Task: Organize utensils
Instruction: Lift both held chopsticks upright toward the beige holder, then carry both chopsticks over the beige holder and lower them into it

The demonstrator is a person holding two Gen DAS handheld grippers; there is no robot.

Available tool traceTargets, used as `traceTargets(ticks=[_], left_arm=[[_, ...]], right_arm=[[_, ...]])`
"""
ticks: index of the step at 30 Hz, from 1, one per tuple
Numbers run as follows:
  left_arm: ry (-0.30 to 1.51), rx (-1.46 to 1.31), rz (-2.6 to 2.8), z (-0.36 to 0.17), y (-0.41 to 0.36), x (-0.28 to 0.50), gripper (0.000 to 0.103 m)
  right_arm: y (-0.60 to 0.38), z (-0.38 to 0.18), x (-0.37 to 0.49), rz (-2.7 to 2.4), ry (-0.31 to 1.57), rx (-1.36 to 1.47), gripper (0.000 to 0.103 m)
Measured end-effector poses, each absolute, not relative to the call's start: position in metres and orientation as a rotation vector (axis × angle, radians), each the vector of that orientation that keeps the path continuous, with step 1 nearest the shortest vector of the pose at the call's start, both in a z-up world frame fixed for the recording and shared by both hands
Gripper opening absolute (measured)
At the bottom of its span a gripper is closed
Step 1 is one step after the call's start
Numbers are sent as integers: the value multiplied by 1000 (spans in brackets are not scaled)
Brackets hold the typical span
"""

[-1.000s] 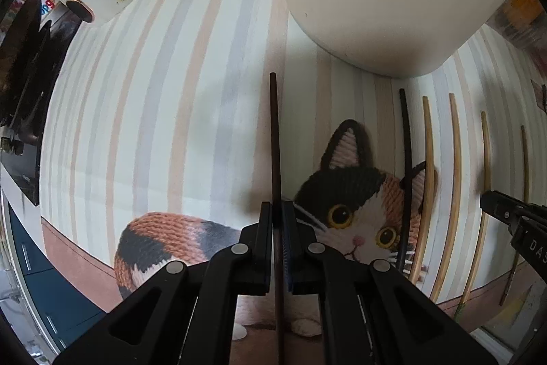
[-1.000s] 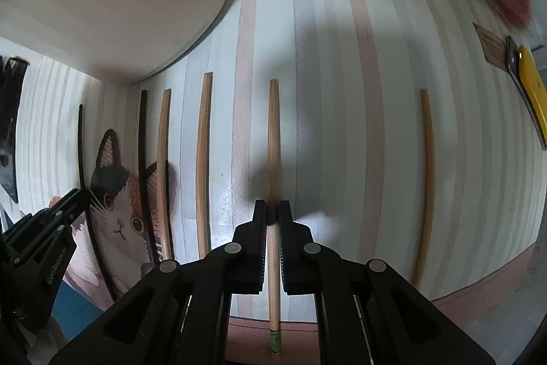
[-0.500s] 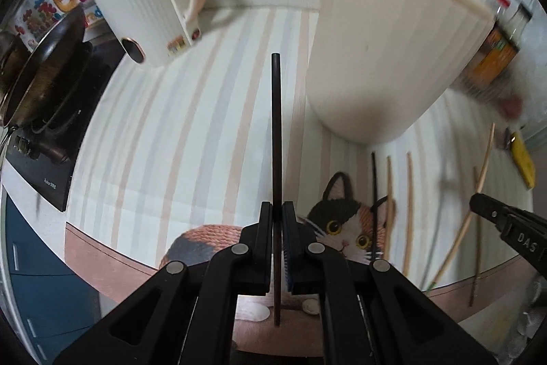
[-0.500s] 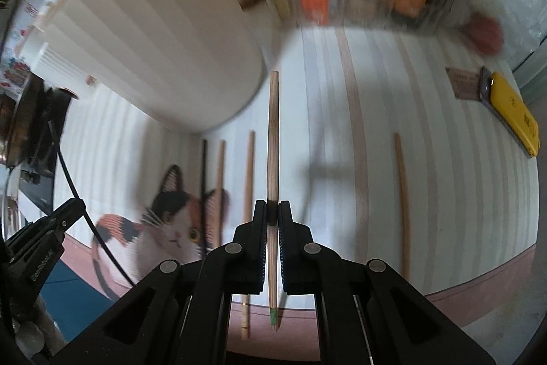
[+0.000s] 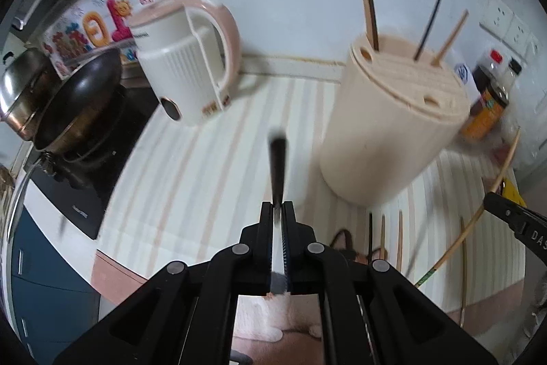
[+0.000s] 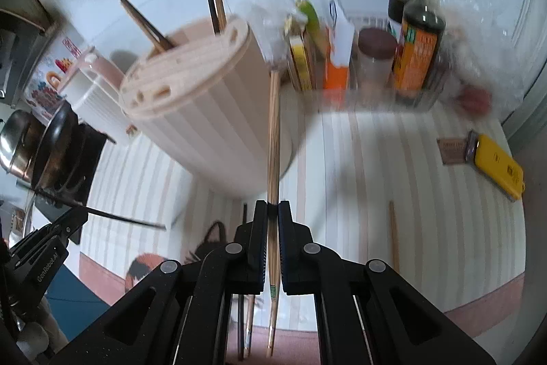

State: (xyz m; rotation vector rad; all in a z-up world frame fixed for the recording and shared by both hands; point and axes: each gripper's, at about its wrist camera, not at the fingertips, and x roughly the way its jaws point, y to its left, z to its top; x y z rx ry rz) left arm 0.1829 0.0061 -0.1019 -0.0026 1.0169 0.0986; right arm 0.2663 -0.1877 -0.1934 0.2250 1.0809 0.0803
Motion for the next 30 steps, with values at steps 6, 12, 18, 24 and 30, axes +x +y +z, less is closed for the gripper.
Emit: traceTargets(ticks=[6,12,18,24,30], left_arm=[[948,-27,125,-71,8,188,2],[889,-57,79,-30,2,190,2],[839,-123,24,15,2,194,2],[774,-175,-23,60,0,213,2],[754,-216,-68,82,-12,247,2]], right_arm=[[-188,-164,274,85,1032,252,6],[-188,-120,276,121,976,250,6],[-196,-60,283,171,892,274,6],[-203,-9,304,181,806,281,6],[-211,12,341,155,752,312,6]])
